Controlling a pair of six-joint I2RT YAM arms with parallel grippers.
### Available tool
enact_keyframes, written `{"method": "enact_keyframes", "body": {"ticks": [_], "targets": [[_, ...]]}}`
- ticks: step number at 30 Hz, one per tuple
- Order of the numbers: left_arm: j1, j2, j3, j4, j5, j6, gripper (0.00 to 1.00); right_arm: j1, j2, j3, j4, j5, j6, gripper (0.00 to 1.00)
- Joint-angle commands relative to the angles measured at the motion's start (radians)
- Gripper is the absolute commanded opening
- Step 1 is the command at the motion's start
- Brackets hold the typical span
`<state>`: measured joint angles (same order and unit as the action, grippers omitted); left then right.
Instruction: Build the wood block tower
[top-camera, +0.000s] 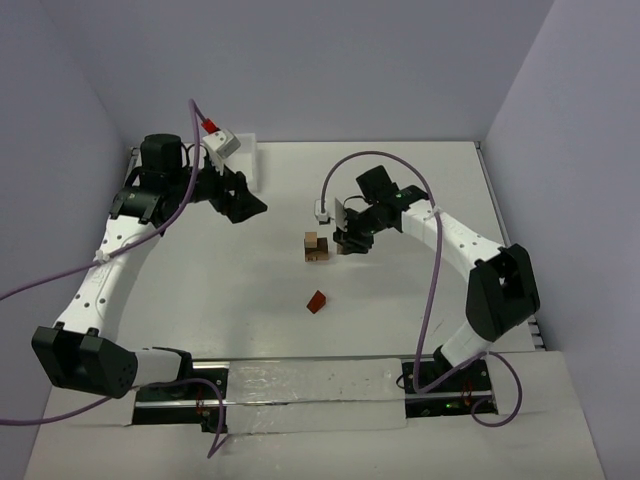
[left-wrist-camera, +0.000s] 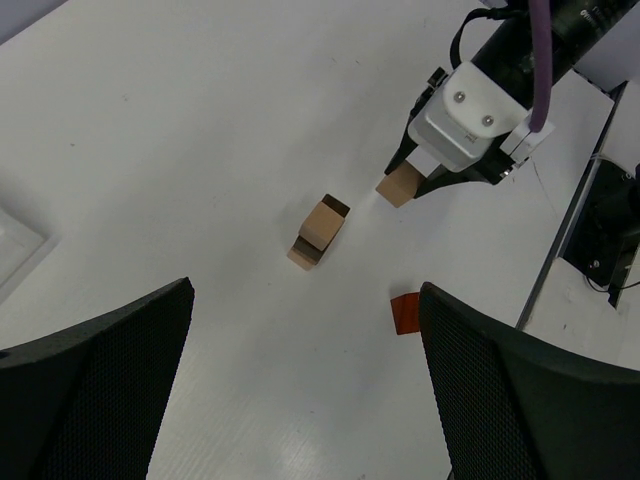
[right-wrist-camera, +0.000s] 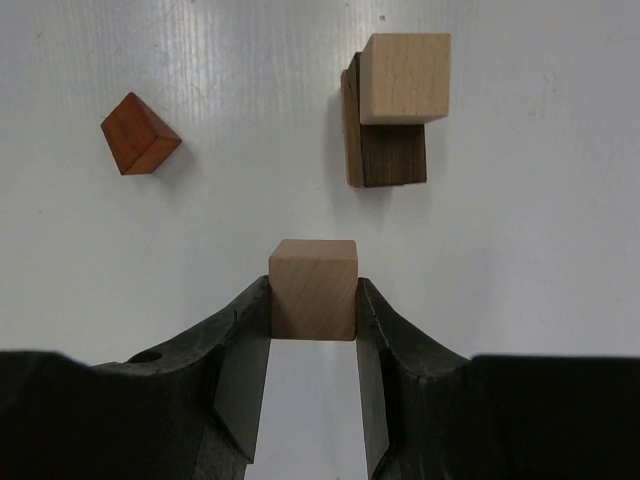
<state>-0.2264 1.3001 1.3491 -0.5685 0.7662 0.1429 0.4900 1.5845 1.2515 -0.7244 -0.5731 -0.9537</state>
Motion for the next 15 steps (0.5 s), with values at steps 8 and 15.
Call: {"method": "enact_keyframes", "body": {"ticks": [8, 15], "targets": [[-0.005, 0.034, 0.050, 0.074, 0.082, 0.007, 0.99, -0.005, 0.119, 0.136, 0.029, -0.062, -0.093, 0.18], [-0.008, 0.036, 0.060, 0.064, 0.087, 0.011, 0.99, -0.005, 0.179, 0.197, 0.026, -0.054, -0.068, 0.19]]}}
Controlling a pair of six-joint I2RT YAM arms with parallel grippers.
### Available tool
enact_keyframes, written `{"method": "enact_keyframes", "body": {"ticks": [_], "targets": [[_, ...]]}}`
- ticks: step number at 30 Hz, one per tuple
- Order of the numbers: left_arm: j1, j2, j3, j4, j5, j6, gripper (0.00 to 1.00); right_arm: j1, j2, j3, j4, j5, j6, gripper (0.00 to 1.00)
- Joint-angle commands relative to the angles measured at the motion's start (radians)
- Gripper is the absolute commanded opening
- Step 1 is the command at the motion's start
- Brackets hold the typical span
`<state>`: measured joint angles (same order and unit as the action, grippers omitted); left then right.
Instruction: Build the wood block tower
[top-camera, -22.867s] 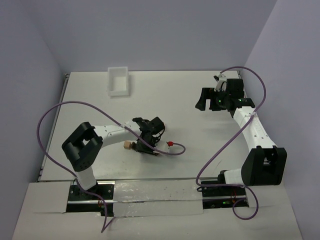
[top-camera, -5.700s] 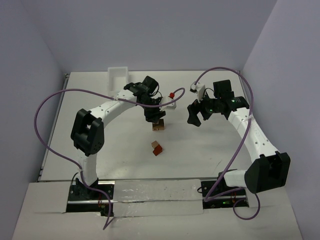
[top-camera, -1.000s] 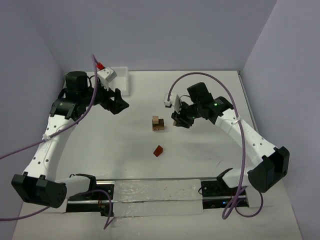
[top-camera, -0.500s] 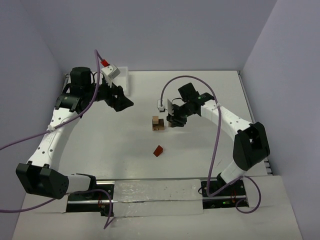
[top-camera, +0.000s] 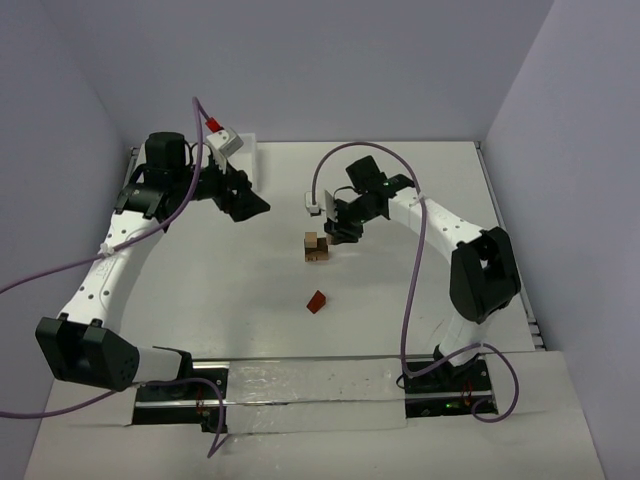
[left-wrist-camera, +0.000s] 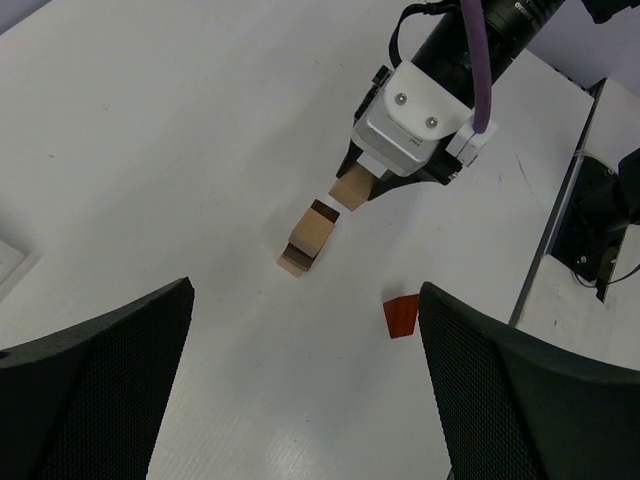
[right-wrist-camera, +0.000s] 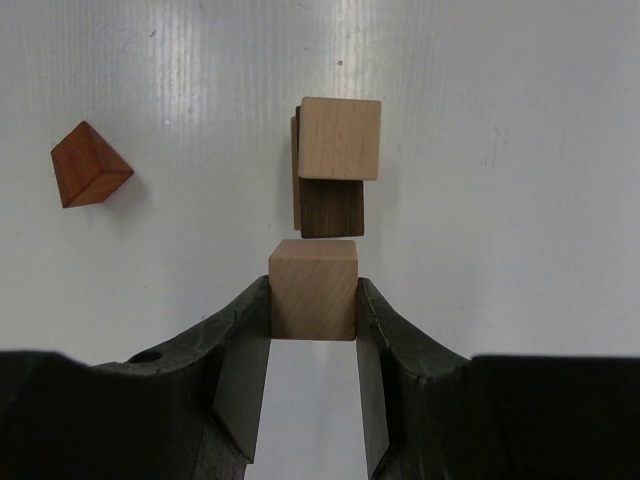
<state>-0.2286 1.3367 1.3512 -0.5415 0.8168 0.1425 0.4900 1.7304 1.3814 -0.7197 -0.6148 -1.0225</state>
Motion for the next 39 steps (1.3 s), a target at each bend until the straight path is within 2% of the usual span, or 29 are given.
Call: {"method": "enact_keyframes", "body": {"ticks": [1, 39], "targets": [[-0.006, 0.001, 0.060, 0.036, 0.035, 0.010, 0.99, -0.005, 0.041, 0.073, 0.021, -0.013, 0.004, 0.19], [-0.008, 0.013, 0.055, 0.017, 0.039, 0.032, 0.99, 0.028, 0.113, 0.140, 0.023, -0.002, 0.061, 0.31]]}}
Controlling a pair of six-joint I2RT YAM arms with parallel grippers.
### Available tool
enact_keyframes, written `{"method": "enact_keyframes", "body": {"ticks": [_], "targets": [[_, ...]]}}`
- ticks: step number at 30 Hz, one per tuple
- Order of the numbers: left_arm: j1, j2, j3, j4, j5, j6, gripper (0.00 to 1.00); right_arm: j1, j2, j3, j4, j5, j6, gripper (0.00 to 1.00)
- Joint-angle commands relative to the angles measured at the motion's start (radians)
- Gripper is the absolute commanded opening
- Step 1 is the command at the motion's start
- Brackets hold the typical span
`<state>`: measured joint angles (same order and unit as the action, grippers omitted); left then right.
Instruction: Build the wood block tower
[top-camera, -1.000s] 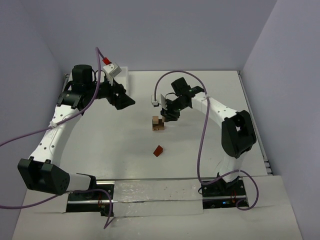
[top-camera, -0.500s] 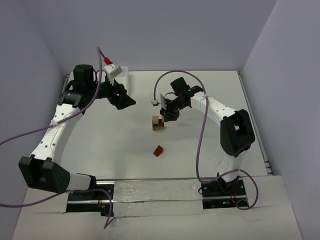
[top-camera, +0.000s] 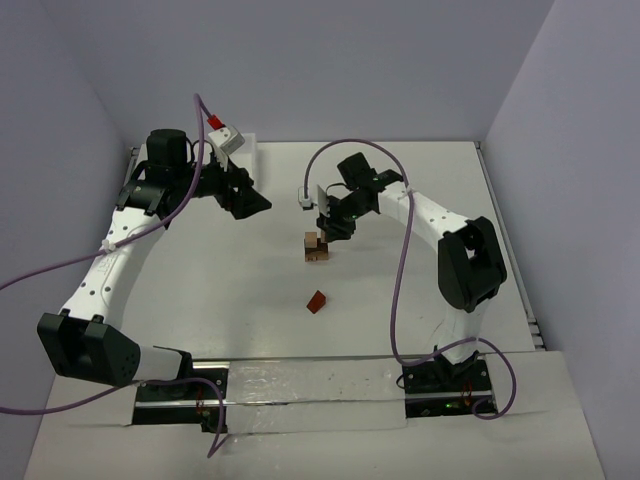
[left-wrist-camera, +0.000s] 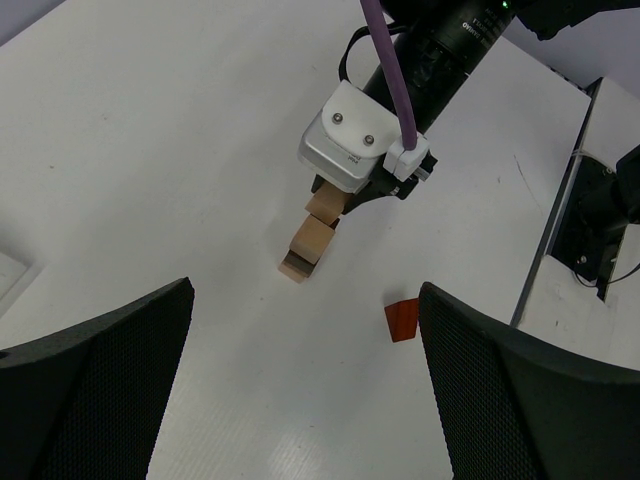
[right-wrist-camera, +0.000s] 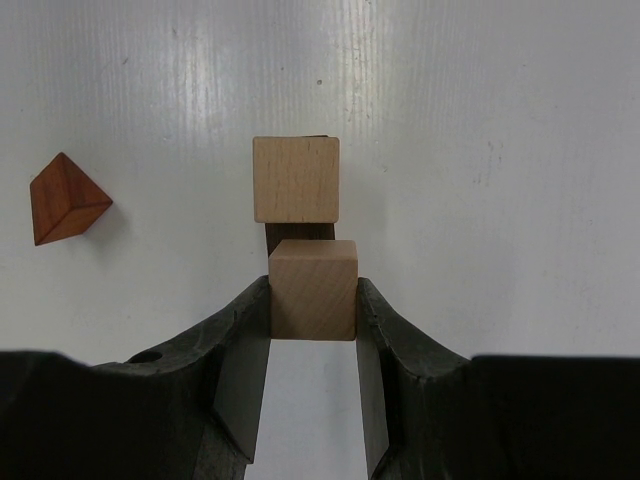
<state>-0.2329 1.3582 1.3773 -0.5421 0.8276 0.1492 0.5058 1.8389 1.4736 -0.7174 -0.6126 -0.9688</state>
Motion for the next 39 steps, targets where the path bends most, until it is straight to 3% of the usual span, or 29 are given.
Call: {"method": "enact_keyframes", "body": {"ticks": [1, 39], "targets": [[-0.003, -0.008, 0.029, 0.016, 0.028, 0.027, 0.99, 0.014, 0.006, 0.048, 0.019, -0.004, 0.007, 0.31], [-0.003, -0.011, 0.027, 0.010, 0.026, 0.032, 0.99, 0.038, 0.019, 0.040, 0.025, 0.013, 0.018, 0.40]]}}
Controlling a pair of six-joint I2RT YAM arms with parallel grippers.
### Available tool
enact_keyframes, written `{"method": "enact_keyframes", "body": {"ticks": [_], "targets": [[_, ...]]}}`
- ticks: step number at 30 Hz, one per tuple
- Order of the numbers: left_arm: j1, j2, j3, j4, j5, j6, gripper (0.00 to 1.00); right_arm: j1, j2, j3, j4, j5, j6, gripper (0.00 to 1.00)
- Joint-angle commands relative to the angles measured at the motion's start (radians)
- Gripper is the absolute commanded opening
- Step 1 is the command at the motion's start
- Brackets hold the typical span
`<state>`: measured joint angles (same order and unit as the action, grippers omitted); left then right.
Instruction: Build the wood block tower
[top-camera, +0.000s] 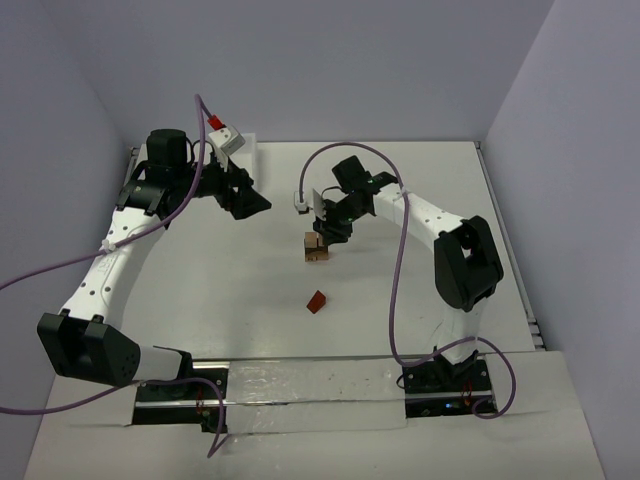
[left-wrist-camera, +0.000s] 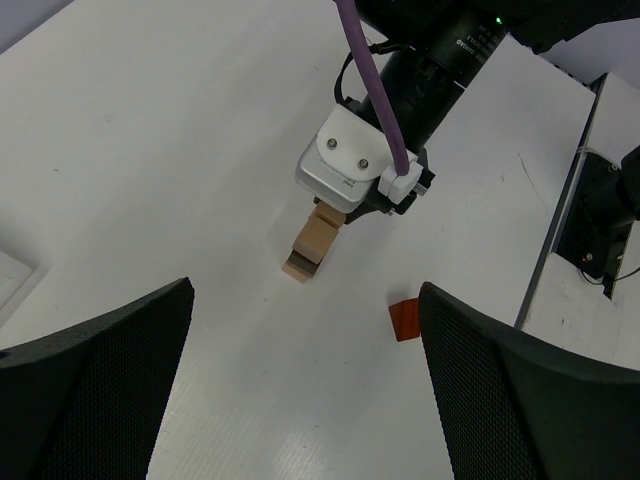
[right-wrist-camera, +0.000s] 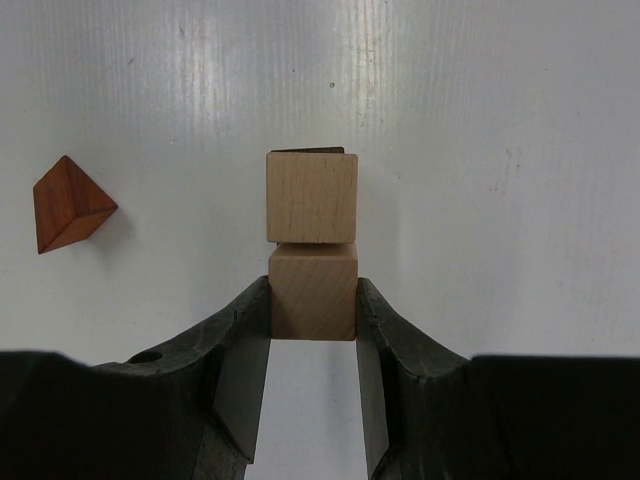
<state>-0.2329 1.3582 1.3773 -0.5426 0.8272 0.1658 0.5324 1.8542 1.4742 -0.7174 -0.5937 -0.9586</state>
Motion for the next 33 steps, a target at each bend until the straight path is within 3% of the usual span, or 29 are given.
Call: {"method": "enact_keyframes", "body": {"ticks": [1, 33], "targets": [[-0.003, -0.010, 0.027, 0.010, 0.026, 0.016, 0.99, 0.011, 0.004, 0.039, 0.026, -0.005, 0.009, 0.40], [-0.003, -0.008, 0.029, 0.003, 0.026, 0.028, 0.99, 0.025, 0.024, 0.057, 0.024, -0.003, 0.010, 0.46]]}}
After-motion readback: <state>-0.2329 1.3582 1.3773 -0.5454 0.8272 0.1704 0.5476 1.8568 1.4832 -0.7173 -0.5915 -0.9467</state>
